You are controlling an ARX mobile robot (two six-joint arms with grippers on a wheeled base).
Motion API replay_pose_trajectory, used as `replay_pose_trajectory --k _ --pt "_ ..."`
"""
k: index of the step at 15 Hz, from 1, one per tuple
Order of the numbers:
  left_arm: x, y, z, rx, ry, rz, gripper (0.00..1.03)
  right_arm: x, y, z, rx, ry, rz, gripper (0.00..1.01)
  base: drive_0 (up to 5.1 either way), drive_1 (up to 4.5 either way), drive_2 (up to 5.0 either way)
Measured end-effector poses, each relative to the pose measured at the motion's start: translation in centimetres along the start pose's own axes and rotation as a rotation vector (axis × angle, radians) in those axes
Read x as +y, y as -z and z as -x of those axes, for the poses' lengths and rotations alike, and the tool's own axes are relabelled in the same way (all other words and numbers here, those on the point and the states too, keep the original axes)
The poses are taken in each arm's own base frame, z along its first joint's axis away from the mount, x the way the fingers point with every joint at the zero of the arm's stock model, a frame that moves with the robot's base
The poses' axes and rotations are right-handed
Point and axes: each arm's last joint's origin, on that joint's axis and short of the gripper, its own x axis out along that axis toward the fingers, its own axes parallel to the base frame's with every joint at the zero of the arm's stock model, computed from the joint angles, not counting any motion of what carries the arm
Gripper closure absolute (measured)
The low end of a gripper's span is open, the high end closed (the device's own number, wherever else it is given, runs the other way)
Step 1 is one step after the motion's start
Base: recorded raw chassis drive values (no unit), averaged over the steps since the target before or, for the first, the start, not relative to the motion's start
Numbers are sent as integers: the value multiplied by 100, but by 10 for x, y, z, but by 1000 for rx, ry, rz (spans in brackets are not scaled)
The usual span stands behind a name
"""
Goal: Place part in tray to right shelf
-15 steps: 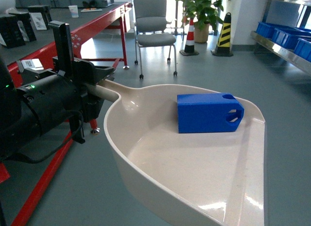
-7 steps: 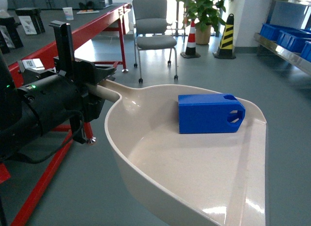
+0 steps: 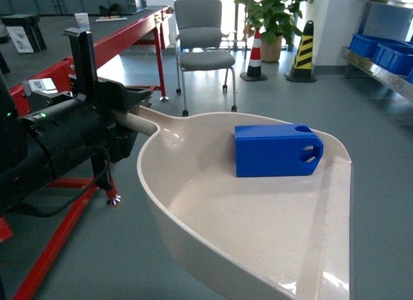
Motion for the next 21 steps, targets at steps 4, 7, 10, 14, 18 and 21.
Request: replay_pose_trajectory --k 4,7,10,14,18,21 --pt "0 0 0 0 1 0 91 0 0 0 0 0 0 3 -11 421 -443" --pt "0 0 0 0 1 0 91 0 0 0 0 0 0 3 6 439 -427" --pt "0 -1 0 -5 -1 0 91 0 0 0 1 0 1 3 5 438 -428" --pt "0 0 0 2 0 0 91 0 0 0 1 0 0 3 4 438 -429" --pt "0 0 0 3 0 0 91 0 0 0 1 0 0 3 14 446 -419" --pt "0 0 0 1 0 0 91 0 0 0 1 0 0 3 2 434 -430"
